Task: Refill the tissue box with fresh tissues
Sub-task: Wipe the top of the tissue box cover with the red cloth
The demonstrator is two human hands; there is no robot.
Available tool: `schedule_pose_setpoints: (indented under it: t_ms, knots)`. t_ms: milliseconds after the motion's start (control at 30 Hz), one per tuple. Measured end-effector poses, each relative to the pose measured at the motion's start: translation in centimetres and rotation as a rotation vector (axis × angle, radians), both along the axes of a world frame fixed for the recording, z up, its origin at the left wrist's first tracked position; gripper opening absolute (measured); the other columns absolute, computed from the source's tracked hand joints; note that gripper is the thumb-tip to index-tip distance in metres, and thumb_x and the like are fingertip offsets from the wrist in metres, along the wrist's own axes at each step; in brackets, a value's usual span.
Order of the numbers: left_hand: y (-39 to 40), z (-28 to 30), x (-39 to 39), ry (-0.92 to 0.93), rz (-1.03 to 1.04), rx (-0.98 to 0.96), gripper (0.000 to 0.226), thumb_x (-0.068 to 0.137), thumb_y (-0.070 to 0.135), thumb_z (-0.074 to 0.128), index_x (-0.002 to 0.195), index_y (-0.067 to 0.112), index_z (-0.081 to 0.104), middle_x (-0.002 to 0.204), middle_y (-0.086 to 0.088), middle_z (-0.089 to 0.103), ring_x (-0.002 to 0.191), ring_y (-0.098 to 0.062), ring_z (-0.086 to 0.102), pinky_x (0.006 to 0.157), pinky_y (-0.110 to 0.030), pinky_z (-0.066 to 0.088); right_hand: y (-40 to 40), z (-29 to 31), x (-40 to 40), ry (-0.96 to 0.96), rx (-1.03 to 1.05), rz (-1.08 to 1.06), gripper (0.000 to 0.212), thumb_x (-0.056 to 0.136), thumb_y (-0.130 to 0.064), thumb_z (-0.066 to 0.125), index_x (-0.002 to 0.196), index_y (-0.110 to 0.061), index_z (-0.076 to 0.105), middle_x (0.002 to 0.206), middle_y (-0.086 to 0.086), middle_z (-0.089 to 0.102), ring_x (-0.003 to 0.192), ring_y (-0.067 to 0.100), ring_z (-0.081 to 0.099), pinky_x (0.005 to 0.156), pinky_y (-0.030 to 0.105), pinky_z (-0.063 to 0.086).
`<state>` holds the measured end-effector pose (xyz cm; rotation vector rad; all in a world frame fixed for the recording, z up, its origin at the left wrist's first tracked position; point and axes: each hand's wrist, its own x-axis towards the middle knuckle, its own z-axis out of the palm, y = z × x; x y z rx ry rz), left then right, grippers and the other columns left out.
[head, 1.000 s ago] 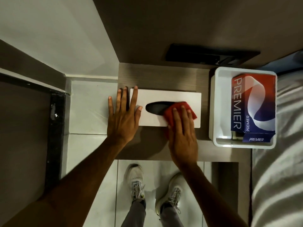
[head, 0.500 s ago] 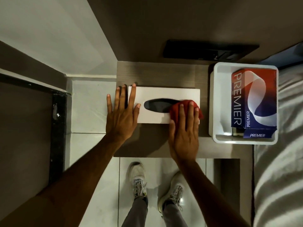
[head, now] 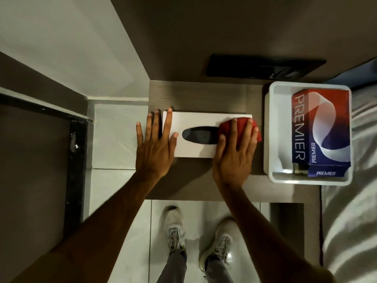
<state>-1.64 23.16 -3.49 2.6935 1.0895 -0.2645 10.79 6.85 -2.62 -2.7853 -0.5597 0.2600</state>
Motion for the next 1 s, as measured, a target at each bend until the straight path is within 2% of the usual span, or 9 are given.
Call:
schedule_pose_setpoints:
  t_ms: [200, 400, 467, 533, 600, 767, 800, 933, 1000]
  knots:
    - [0.0, -0.6, -0.1, -0.078, 0.006, -0.042, 0.062, 0.105, 0.053, 0.012, 0.161, 0.027, 0.001, 0.168, -0.010, 0.015, 0.156, -0.029, 0.012, 0.124, -0.058, 0.009, 0.1, 0.0, 0.3, 0.021, -0.026, 0.406, 0.060, 0.108, -0.049, 0.028, 0.162, -0.026, 0.016, 0.171, 0.007, 0.009, 0.158, 0.031, 0.007, 0.122, 0.052, 0.030]
    - [0.0, -0.7, -0.2, -0.090, -0.005, -0.053, 0.061, 0.106, 0.047, 0.017, 0.161, 0.025, 0.003, 0.169, -0.008, 0.014, 0.156, -0.027, 0.010, 0.124, -0.057, 0.011, 3.7, 0.5, 0.7, 0.101, 0.046, 0.081, 0.061, 0.106, -0.048, 0.031, 0.161, -0.025, 0.019, 0.170, 0.009, 0.009, 0.157, 0.035, 0.004, 0.122, 0.059, 0.025]
    - [0.0, -0.8, -0.3, -0.116, -0.013, -0.056, 0.060, 0.107, 0.043, 0.018, 0.161, 0.024, 0.002, 0.169, -0.007, 0.011, 0.157, -0.025, 0.006, 0.124, -0.056, 0.010, 6.0, 0.4, -0.9, 0.089, 0.008, 0.236, 0.062, 0.105, -0.043, 0.041, 0.161, -0.027, 0.018, 0.170, 0.010, 0.009, 0.157, 0.036, 0.005, 0.120, 0.060, 0.030]
    - [-0.1, -0.7, -0.6, -0.121, -0.031, -0.052, 0.058, 0.107, 0.042, 0.013, 0.161, 0.023, 0.002, 0.170, -0.006, 0.008, 0.157, -0.023, 0.002, 0.123, -0.056, 0.010, 6.2, 0.1, -2.0, 0.027, -0.015, 0.530, 0.063, 0.106, -0.039, 0.045, 0.161, -0.026, 0.018, 0.170, 0.011, 0.011, 0.157, 0.033, 0.005, 0.124, 0.055, 0.025]
    - [-0.2, -0.3, -0.6, -0.125, -0.023, -0.072, 0.059, 0.107, 0.042, 0.012, 0.161, 0.023, 0.001, 0.170, -0.006, 0.007, 0.157, -0.022, 0.002, 0.123, -0.056, 0.010, 5.1, 0.2, -1.1, 0.004, -0.012, 0.675, 0.065, 0.105, -0.035, 0.048, 0.161, -0.024, 0.016, 0.170, 0.010, 0.009, 0.158, 0.030, 0.004, 0.127, 0.050, 0.018]
    - [-0.1, 0.3, -0.3, -0.118, -0.015, -0.101, 0.060, 0.105, 0.044, 0.011, 0.161, 0.024, 0.002, 0.169, -0.007, 0.010, 0.157, -0.024, 0.004, 0.123, -0.057, 0.011, 5.6, 1.2, 0.5, 0.153, 0.026, 0.165, 0.061, 0.105, -0.043, 0.040, 0.161, -0.027, 0.019, 0.170, 0.005, 0.010, 0.158, 0.030, 0.004, 0.123, 0.055, 0.025]
    - [-0.1, 0.1, -0.3, -0.121, -0.013, -0.103, 0.060, 0.106, 0.044, 0.011, 0.161, 0.024, 0.001, 0.169, -0.007, 0.010, 0.157, -0.024, 0.004, 0.123, -0.057, 0.011, 6.4, 1.4, 0.0, 0.156, 0.014, 0.166, 0.063, 0.104, -0.039, 0.044, 0.160, -0.026, 0.020, 0.170, 0.007, 0.011, 0.157, 0.032, 0.004, 0.122, 0.056, 0.028]
    - [-0.1, 0.0, -0.3, -0.084, 0.001, -0.092, 0.060, 0.107, 0.044, 0.017, 0.161, 0.025, -0.003, 0.169, -0.007, 0.012, 0.157, -0.026, 0.006, 0.123, -0.058, 0.009, 5.6, 1.6, -0.8, 0.118, -0.022, 0.591, 0.083, 0.094, -0.016, 0.066, 0.161, -0.024, 0.018, 0.170, 0.008, 0.009, 0.157, 0.032, 0.003, 0.124, 0.053, 0.015]
    - [-0.1, 0.2, -0.1, -0.058, 0.001, -0.090, 0.062, 0.107, 0.045, 0.020, 0.160, 0.027, -0.006, 0.168, -0.008, 0.014, 0.156, -0.028, 0.008, 0.123, -0.059, 0.009, 3.4, 1.9, 0.6, 0.152, -0.040, 0.499, 0.087, 0.092, -0.013, 0.068, 0.161, -0.026, 0.017, 0.171, 0.006, 0.006, 0.157, 0.031, 0.002, 0.120, 0.056, 0.026]
